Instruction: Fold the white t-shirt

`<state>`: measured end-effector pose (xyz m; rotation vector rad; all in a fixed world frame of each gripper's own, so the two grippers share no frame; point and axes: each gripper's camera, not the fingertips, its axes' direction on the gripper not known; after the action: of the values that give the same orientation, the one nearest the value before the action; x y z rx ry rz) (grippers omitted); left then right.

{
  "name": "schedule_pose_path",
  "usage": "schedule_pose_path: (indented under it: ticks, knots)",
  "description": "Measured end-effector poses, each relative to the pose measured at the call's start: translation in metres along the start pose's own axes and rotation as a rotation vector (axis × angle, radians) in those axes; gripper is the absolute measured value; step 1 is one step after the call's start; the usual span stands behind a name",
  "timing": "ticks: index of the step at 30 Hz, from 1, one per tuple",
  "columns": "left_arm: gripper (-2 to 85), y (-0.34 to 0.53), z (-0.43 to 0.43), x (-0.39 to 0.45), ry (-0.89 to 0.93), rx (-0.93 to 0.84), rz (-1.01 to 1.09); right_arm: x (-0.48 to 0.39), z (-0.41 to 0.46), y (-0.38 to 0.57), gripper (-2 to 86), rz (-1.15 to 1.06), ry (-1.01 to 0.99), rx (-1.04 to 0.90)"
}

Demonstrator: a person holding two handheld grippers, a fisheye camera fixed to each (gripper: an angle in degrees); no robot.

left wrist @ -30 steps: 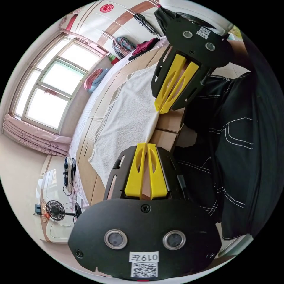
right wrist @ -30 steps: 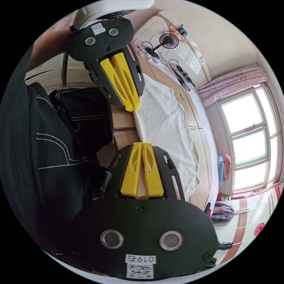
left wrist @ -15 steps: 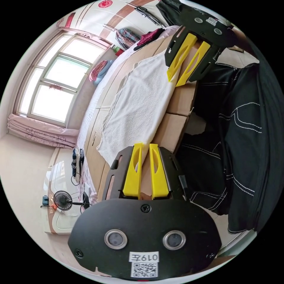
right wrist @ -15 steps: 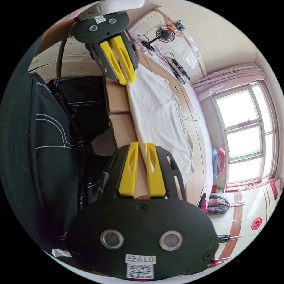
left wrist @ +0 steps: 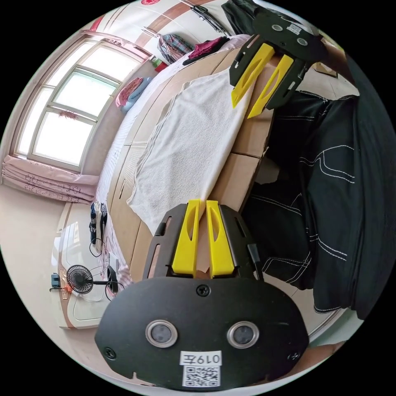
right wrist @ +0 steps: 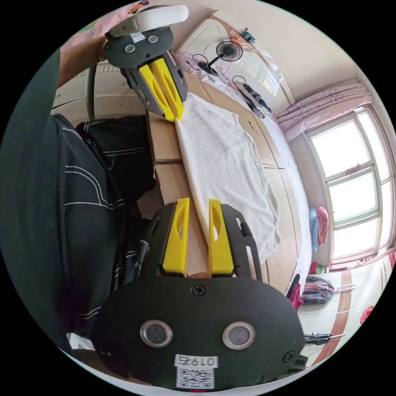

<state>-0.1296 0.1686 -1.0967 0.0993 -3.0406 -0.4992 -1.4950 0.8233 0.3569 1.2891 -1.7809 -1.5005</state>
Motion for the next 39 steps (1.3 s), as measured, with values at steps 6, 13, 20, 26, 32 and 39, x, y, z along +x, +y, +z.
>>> schedule_pose_path:
  ticks: [6, 13, 20, 26, 32, 39]
  knots:
    - [0.8, 0.026, 0.004, -0.064, 0.154, 0.085, -0.066, 0.102, -0.074, 0.041, 4.7, 0.119, -0.187, 0.153]
    - [0.6, 0.006, 0.026, -0.157, 0.069, 0.293, -0.095, 0.270, -0.119, 0.069, -0.8, 0.195, -0.239, 0.245]
    - [0.7, -0.045, 0.138, -0.290, 0.201, 0.338, -0.194, 0.413, -0.108, 0.059, 0.9, 0.143, -0.404, 0.136]
    - [1.1, -0.077, 0.228, -0.349, 0.385, 0.337, -0.111, 0.506, -0.098, 0.062, 6.6, 0.157, -0.605, 0.085]
    - [1.5, -0.099, 0.288, -0.378, 0.444, 0.295, -0.042, 0.568, -0.121, 0.075, 6.2, 0.158, -0.611, 0.090]
    - [1.2, -0.119, 0.338, -0.409, 0.491, 0.265, -0.013, 0.618, -0.150, 0.088, 5.2, 0.146, -0.638, 0.047]
